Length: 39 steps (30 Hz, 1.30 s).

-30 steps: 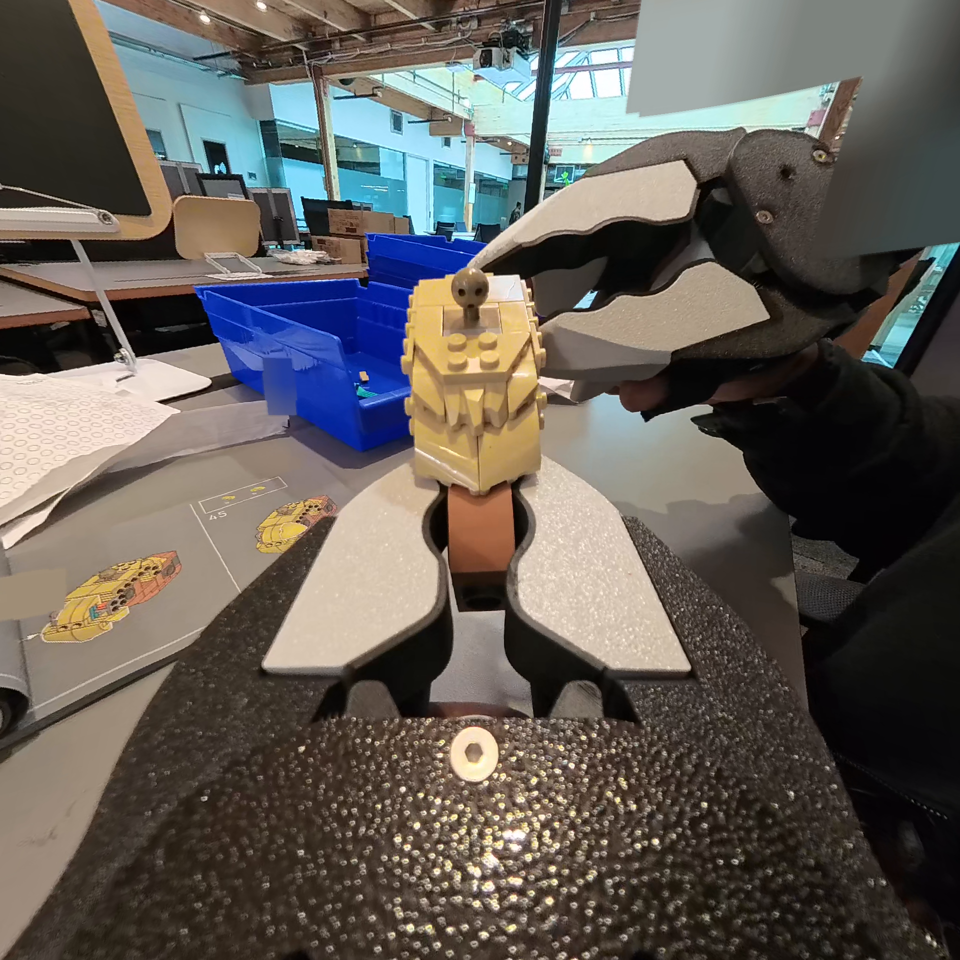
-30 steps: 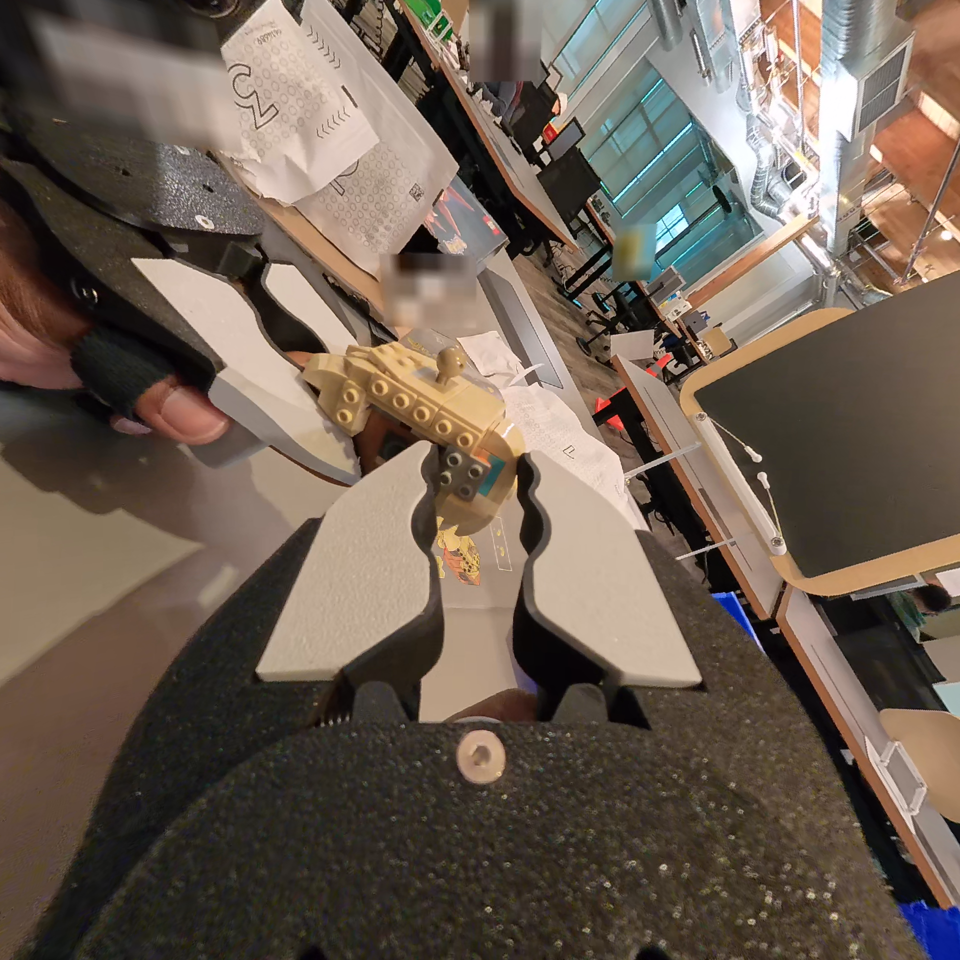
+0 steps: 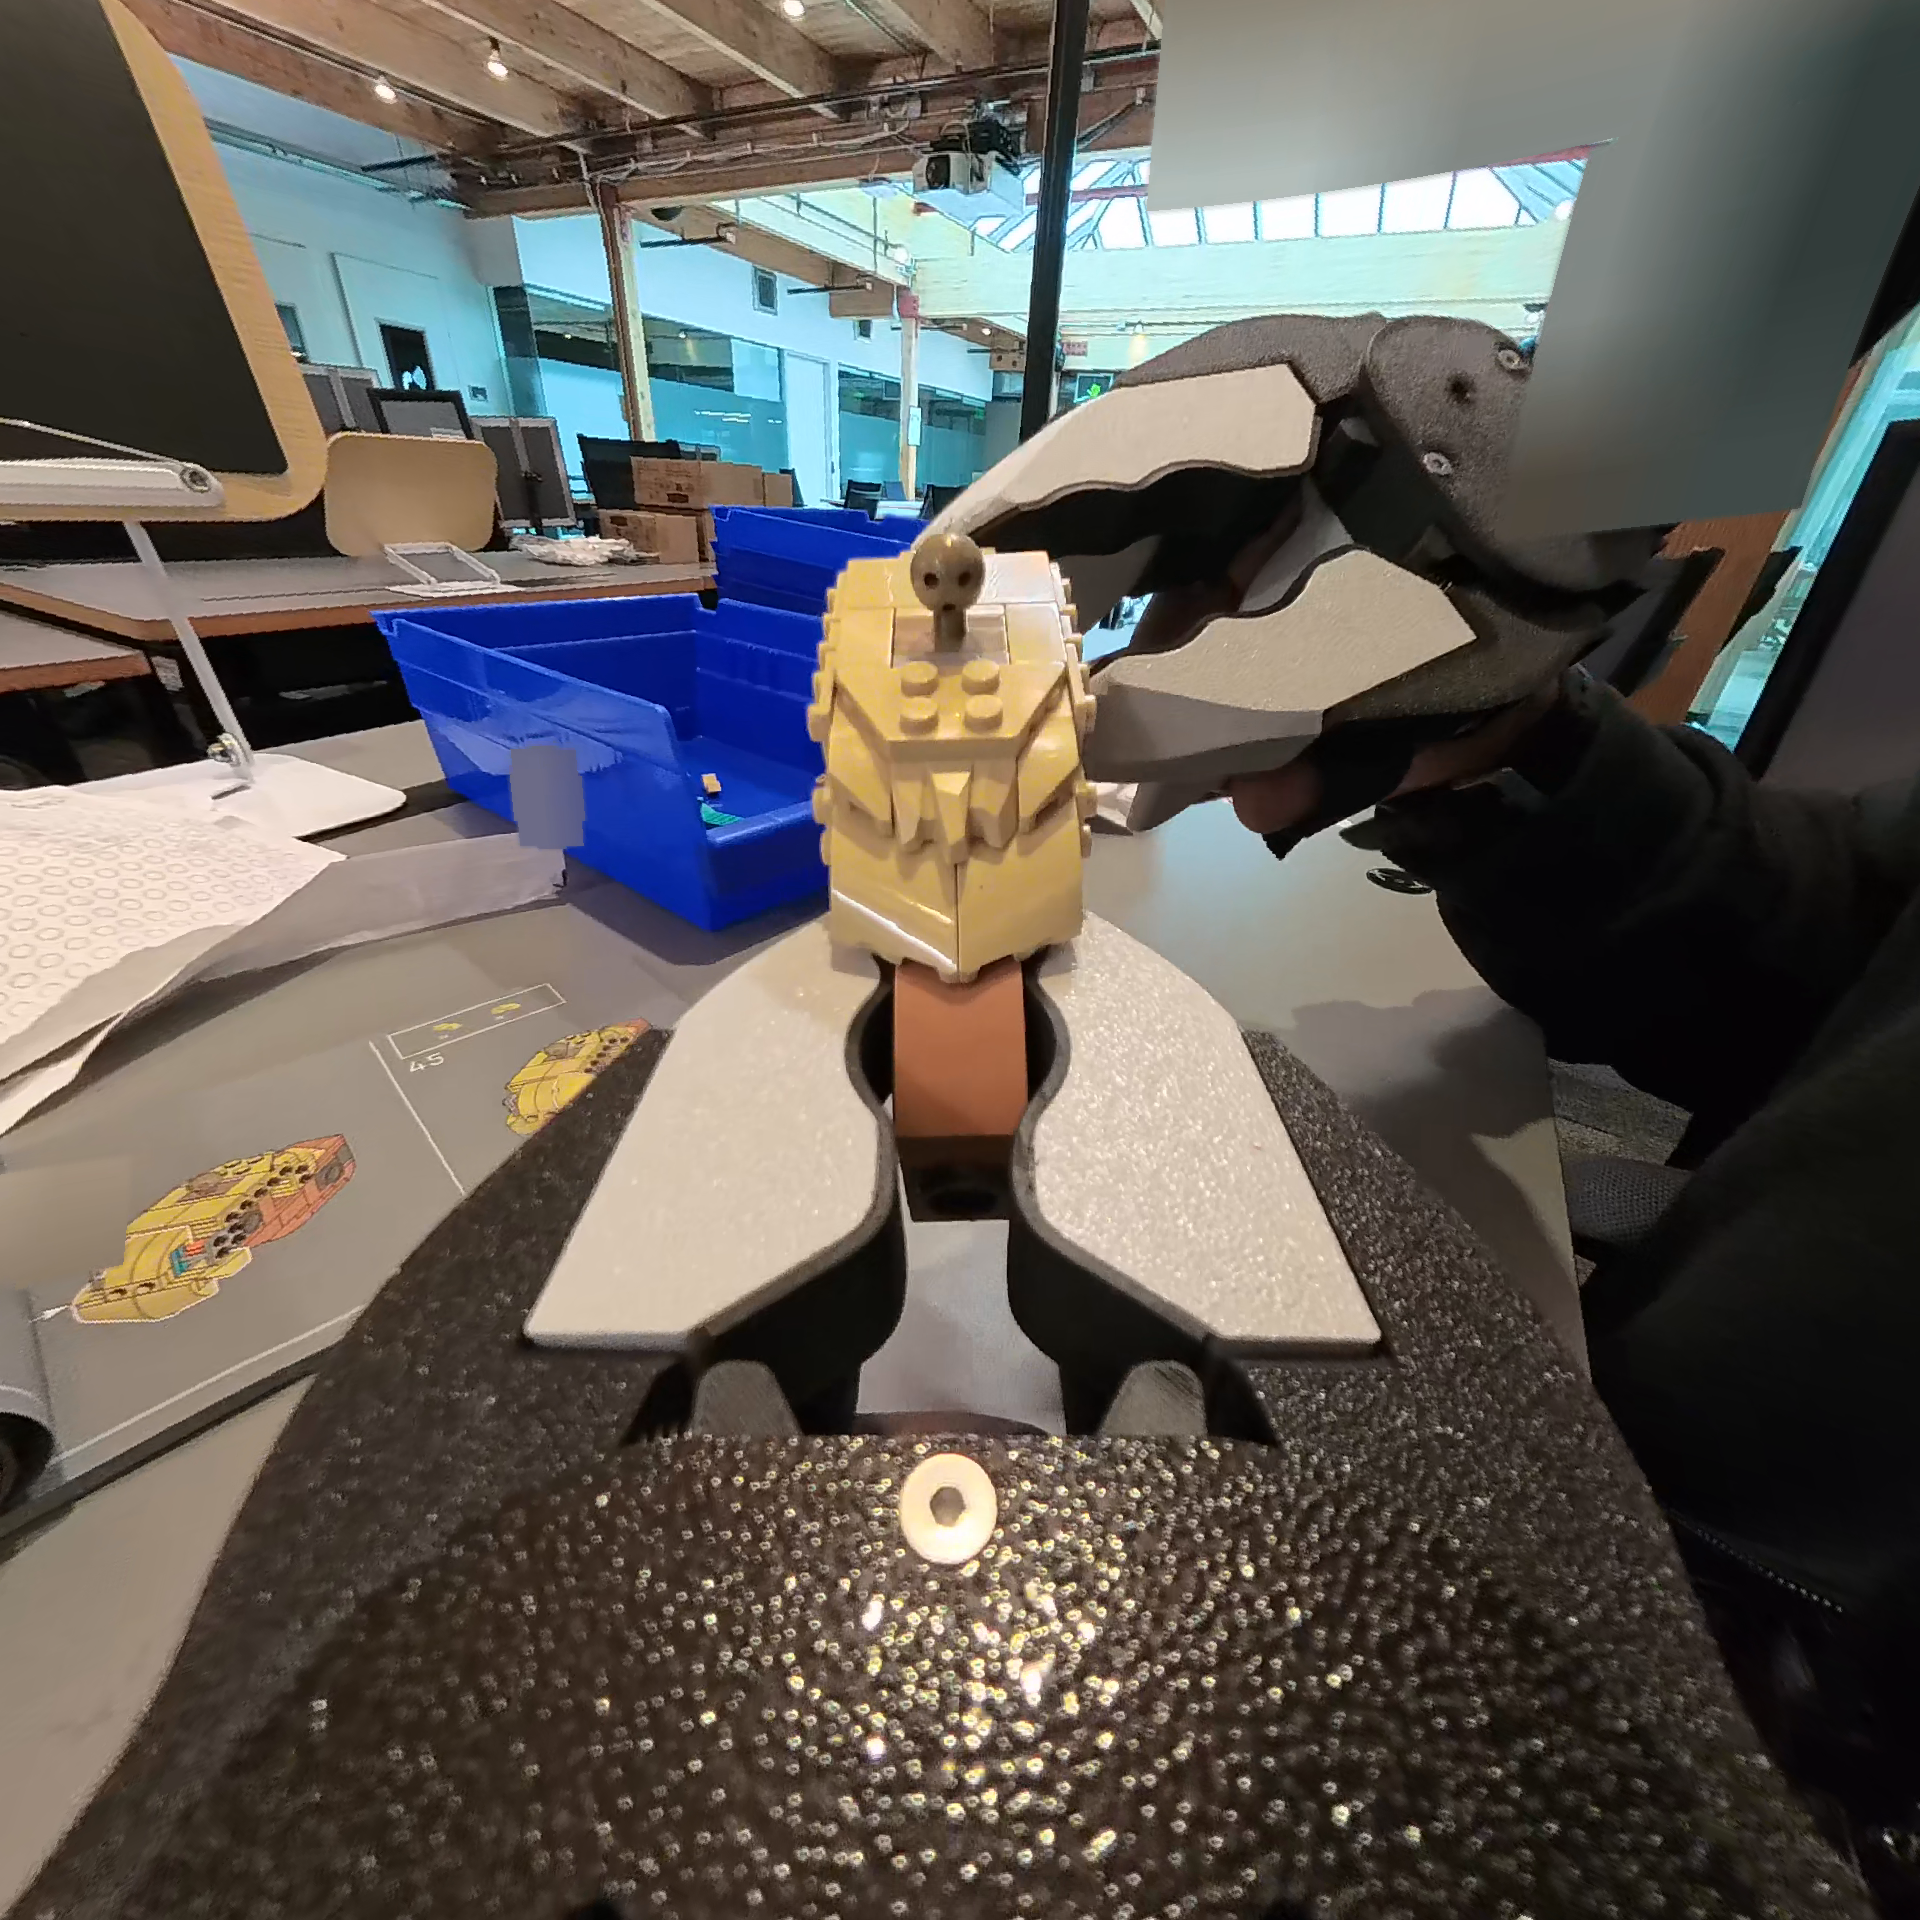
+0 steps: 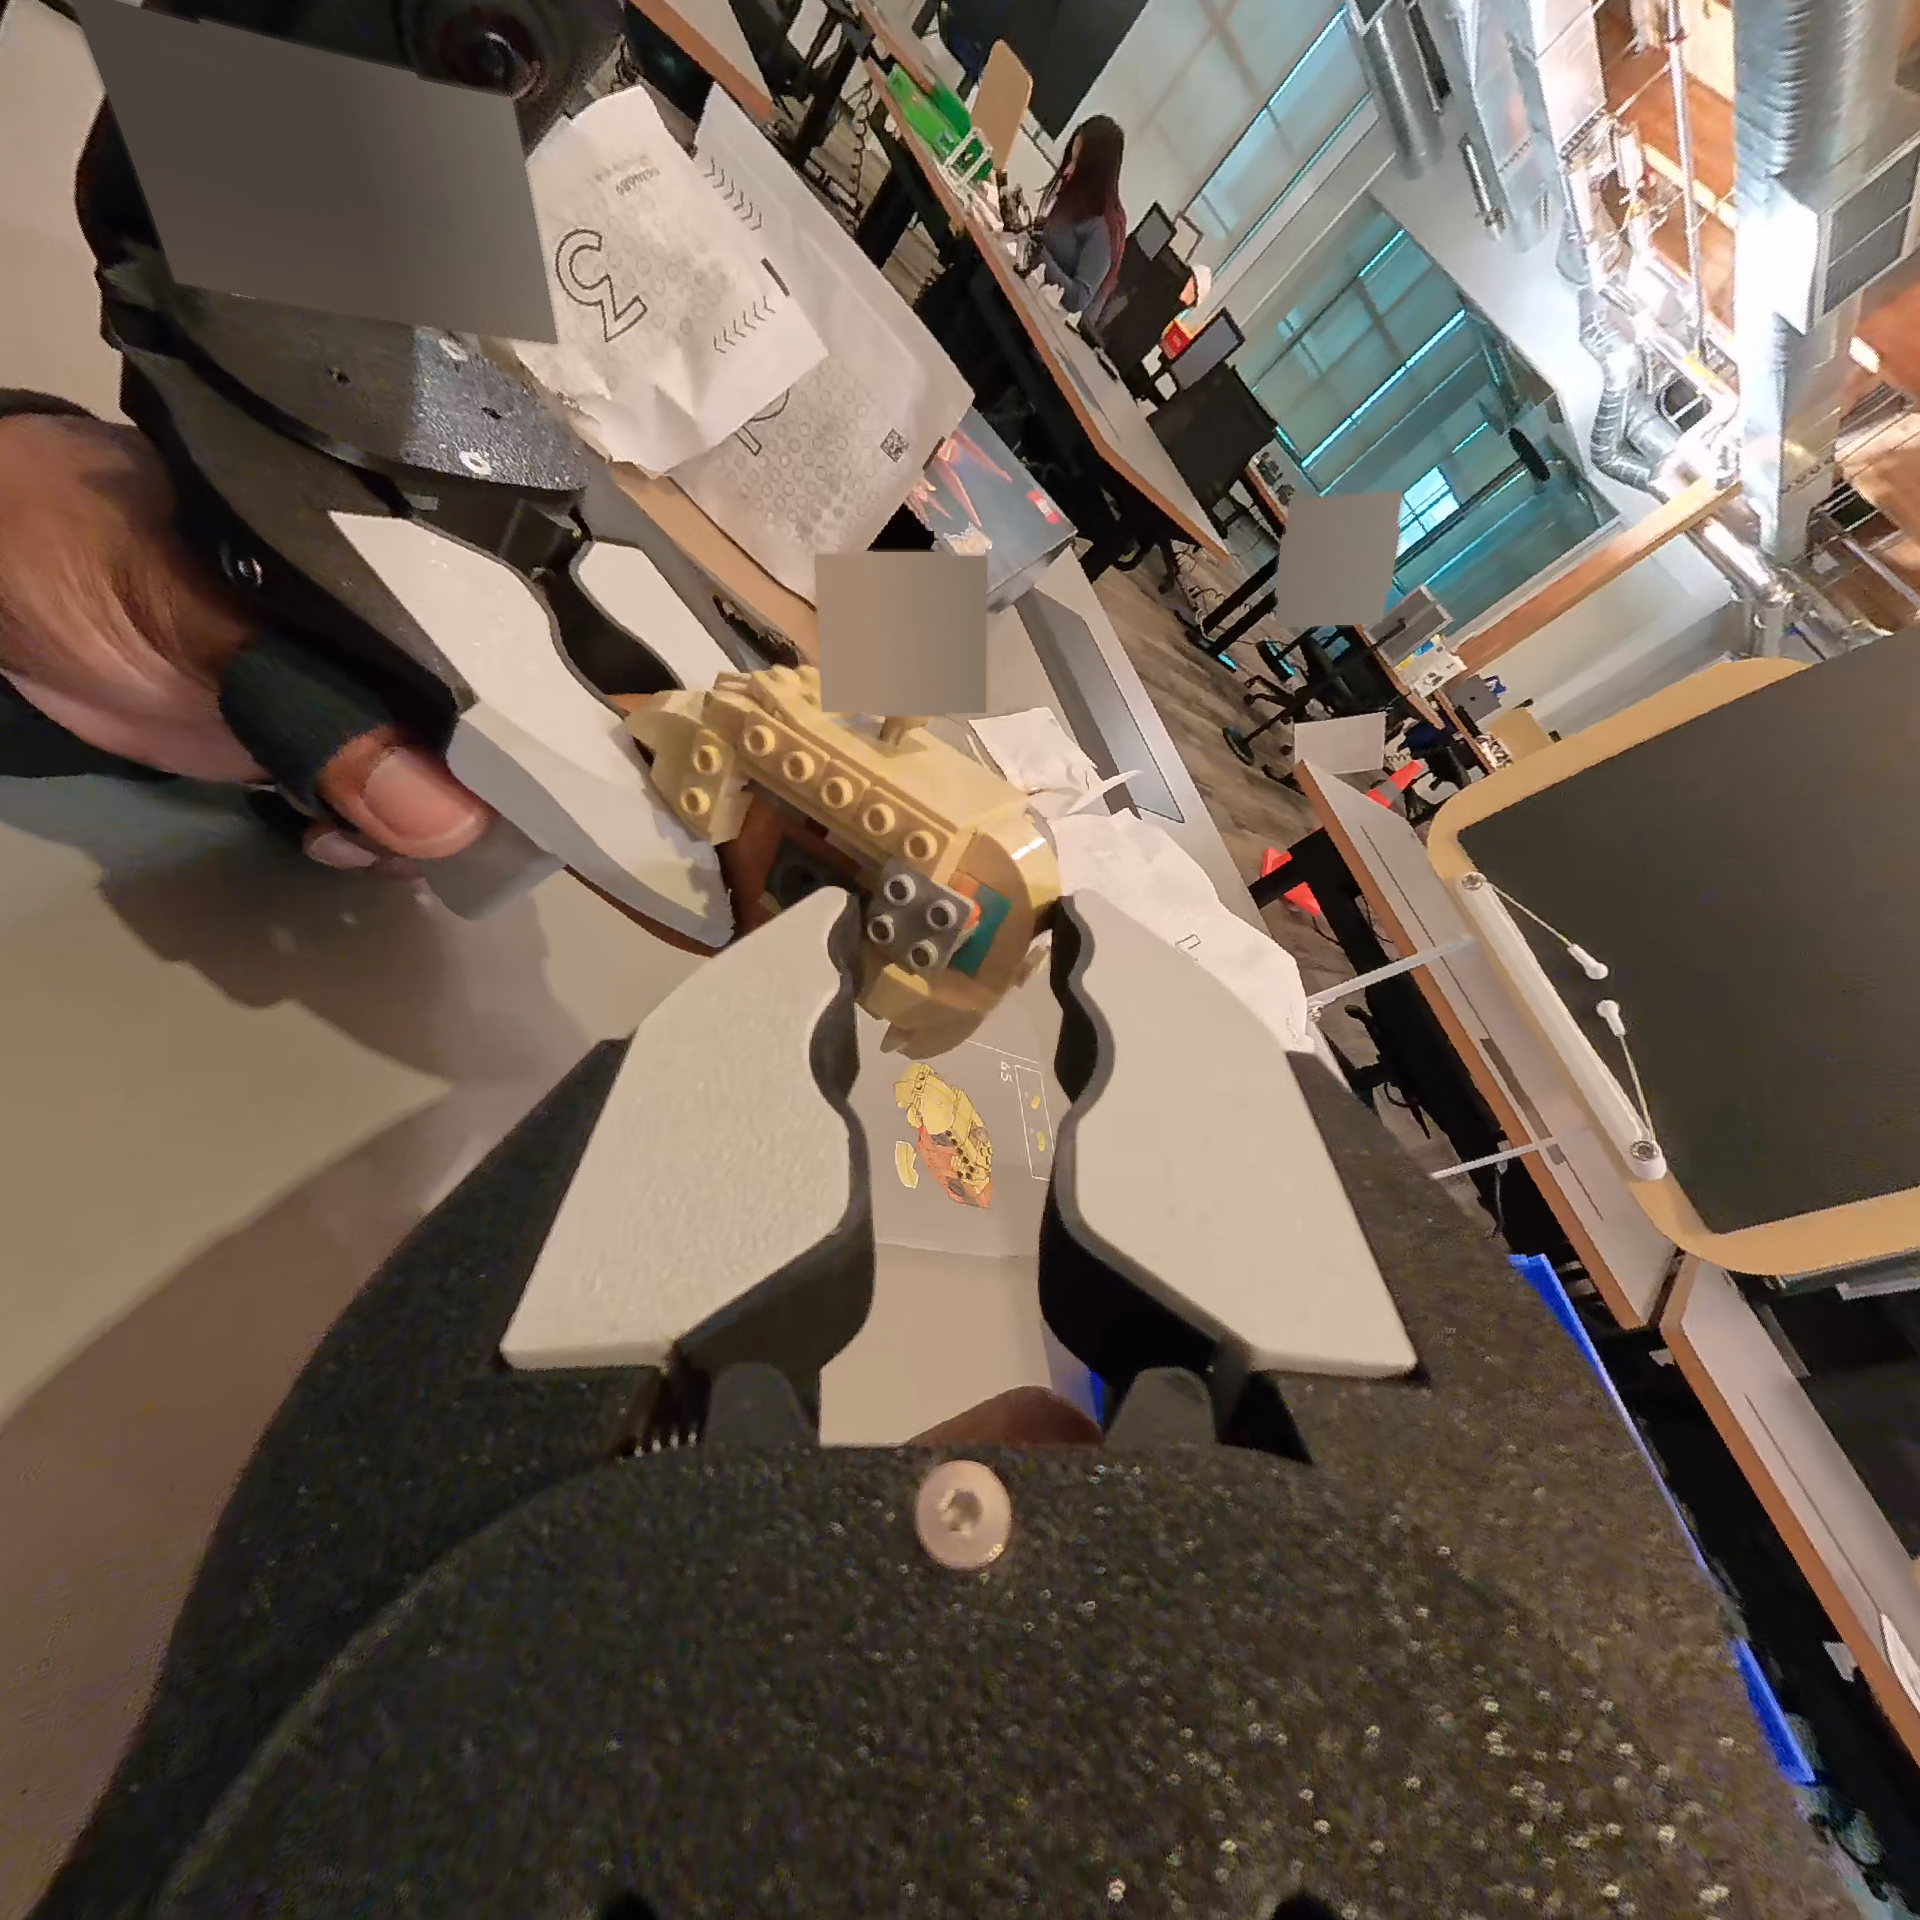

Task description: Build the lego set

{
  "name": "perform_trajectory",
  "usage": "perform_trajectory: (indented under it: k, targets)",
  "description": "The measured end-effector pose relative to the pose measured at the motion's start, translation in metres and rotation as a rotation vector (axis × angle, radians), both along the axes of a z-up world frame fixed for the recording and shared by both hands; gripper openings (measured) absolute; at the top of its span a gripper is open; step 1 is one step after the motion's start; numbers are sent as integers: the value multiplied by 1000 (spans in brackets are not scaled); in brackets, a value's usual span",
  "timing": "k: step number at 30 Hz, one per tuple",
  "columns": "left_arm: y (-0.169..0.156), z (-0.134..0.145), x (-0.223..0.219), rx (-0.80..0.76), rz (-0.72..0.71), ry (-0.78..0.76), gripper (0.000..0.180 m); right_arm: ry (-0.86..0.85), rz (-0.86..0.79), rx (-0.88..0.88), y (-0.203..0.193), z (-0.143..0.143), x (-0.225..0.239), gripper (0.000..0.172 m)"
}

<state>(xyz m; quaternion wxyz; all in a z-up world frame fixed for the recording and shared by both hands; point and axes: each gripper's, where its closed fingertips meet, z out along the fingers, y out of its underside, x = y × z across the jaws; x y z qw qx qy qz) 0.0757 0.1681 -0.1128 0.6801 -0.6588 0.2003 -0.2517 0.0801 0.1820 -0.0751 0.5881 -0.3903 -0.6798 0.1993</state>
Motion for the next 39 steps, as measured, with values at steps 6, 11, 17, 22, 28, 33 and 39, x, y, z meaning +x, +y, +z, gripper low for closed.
perform_trajectory:
  k: [6,11,17,22,28,33,39]
  targets:
    - [0,-5,0,-24,-2,13,17,-40,-4,-7,1,-6,0,35]
    - [0,-6,1,-33,-6,17,17,-65,-7,-1,1,-8,1,34]
    - [0,-7,2,-40,-13,22,17,-97,-6,18,1,-9,2,35]
    - [-1,-9,4,-50,-23,31,17,-130,3,32,2,-11,4,35]
    - [0,-10,3,-57,-18,36,17,-141,-6,37,3,-13,4,35]
    - [-5,4,6,1,-64,-53,18,-43,54,8,-6,4,5,35]
    - [-3,7,3,-17,-78,-127,18,22,-5,-12,-1,5,1,36]
